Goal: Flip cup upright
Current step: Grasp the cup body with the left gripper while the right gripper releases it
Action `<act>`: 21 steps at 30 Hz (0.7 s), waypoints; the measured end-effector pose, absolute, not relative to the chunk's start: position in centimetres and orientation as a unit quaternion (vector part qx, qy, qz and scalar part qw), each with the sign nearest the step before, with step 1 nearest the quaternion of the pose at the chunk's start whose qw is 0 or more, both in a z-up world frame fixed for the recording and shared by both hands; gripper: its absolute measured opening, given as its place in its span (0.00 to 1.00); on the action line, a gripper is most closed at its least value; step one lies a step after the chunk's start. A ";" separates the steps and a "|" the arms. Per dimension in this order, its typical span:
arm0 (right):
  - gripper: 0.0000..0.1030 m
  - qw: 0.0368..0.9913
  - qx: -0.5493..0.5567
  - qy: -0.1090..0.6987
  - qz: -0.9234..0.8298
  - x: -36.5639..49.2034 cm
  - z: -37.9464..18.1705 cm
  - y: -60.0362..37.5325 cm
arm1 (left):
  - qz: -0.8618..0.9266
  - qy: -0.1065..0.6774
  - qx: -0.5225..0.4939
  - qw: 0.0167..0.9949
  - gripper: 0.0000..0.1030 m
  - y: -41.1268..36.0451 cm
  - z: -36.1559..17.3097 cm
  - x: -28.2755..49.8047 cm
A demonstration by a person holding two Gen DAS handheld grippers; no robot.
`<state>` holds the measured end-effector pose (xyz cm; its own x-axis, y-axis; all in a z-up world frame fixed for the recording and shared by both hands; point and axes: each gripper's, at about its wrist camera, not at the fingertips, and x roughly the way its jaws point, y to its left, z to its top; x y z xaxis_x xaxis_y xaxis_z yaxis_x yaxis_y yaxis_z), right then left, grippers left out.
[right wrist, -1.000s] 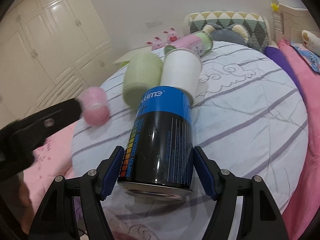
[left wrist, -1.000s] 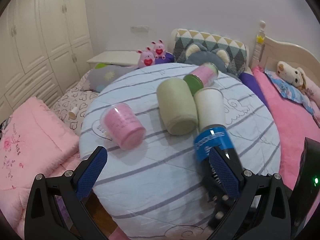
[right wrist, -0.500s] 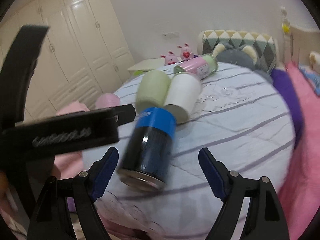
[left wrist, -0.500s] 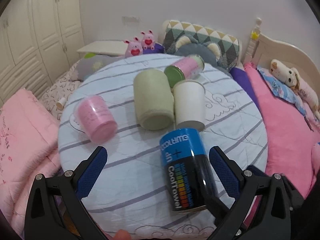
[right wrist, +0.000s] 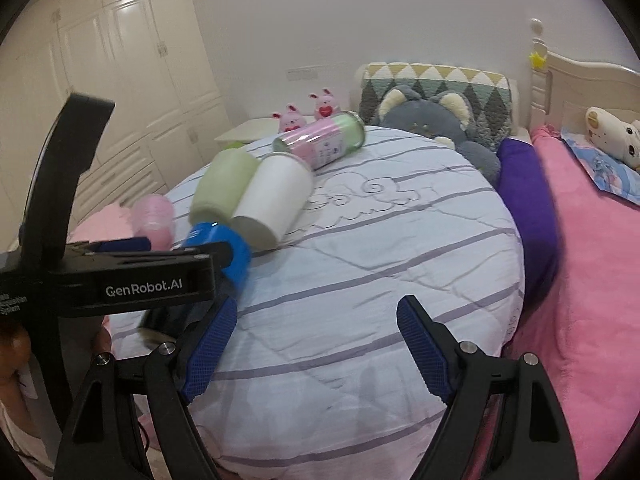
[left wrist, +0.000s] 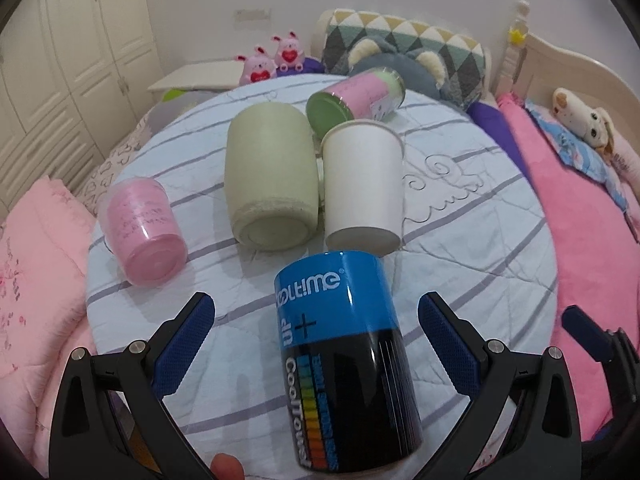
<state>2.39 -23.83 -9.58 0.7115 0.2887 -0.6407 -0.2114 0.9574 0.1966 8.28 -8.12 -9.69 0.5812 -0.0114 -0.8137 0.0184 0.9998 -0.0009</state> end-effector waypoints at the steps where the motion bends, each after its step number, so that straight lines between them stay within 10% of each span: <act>1: 0.81 0.923 0.058 0.356 0.135 2.7 -9.7 -24.1 | -0.006 0.463 0.005 0.886 1.00 -8.2 -10.0 8.6; 12: 0.81 0.919 0.069 0.365 0.135 3.7 -10.6 -25.0 | -0.010 0.496 -0.003 0.868 0.98 -8.7 -11.9 10.0; 17: 0.81 0.916 0.074 0.370 0.137 3.9 -11.0 -25.2 | -0.024 0.512 -0.005 0.859 0.72 -8.9 -12.4 10.4; 21: 0.81 0.914 0.074 0.373 0.138 4.0 -11.1 -25.1 | -0.035 0.514 -0.007 0.857 0.70 -8.9 -12.5 10.4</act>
